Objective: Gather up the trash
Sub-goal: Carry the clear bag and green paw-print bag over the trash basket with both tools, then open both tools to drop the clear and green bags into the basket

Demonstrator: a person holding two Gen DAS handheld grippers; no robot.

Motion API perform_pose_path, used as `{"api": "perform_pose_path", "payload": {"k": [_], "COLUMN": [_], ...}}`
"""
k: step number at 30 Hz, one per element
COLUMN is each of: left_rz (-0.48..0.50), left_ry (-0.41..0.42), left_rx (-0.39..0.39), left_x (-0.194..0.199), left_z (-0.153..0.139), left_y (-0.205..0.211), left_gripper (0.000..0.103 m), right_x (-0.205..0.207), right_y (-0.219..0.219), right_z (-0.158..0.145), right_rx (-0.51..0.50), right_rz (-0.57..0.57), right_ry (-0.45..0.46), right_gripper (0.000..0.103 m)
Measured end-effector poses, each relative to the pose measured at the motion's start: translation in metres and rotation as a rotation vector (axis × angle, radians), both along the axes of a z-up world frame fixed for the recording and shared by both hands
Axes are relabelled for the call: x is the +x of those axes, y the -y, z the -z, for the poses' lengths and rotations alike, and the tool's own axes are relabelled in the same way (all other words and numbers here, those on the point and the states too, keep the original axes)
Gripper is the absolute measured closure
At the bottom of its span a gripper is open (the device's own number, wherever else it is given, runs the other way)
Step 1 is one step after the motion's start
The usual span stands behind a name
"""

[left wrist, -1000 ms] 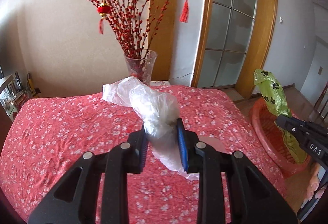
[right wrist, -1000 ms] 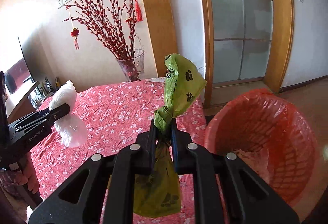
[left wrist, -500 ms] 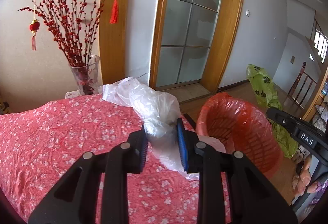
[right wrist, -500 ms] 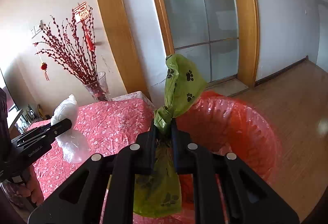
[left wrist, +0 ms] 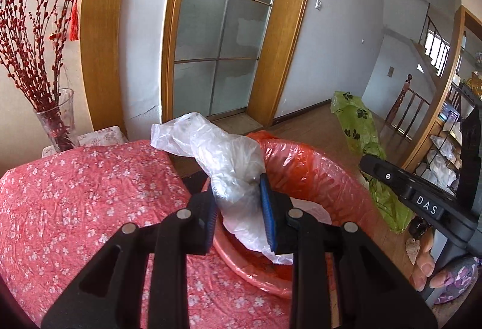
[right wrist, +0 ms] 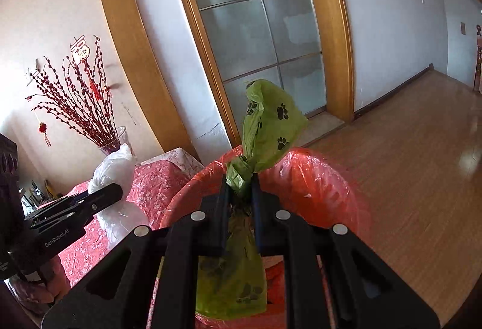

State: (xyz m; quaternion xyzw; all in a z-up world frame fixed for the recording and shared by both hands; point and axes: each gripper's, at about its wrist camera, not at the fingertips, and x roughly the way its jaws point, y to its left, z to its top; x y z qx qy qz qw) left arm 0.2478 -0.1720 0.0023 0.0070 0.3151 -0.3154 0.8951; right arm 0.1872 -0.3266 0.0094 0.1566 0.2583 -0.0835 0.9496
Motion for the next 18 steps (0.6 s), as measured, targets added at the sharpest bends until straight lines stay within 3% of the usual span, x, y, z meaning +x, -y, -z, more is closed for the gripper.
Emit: {"api": "perform_pose_path", "payload": {"k": [11,18], "left_rz": [0.065,0.054], "left_ry": [-0.049,-0.090], "left_rx": [0.006,0.008], "left_x": [0.004,0.011], "left_z": [0.021,0.036], "left_y": [0.035,0.036], "left_gripper": [0.069,0.057], "right_x": [0.001,0.002], "right_y": [0.016,0.018], "right_z": [0.004,0.010], "right_rx": [0.028,0.043], "right_rz": [0.021,0.034], "right_ry": [0.016,-0.002], "right_gripper": [0.088,0.074]}}
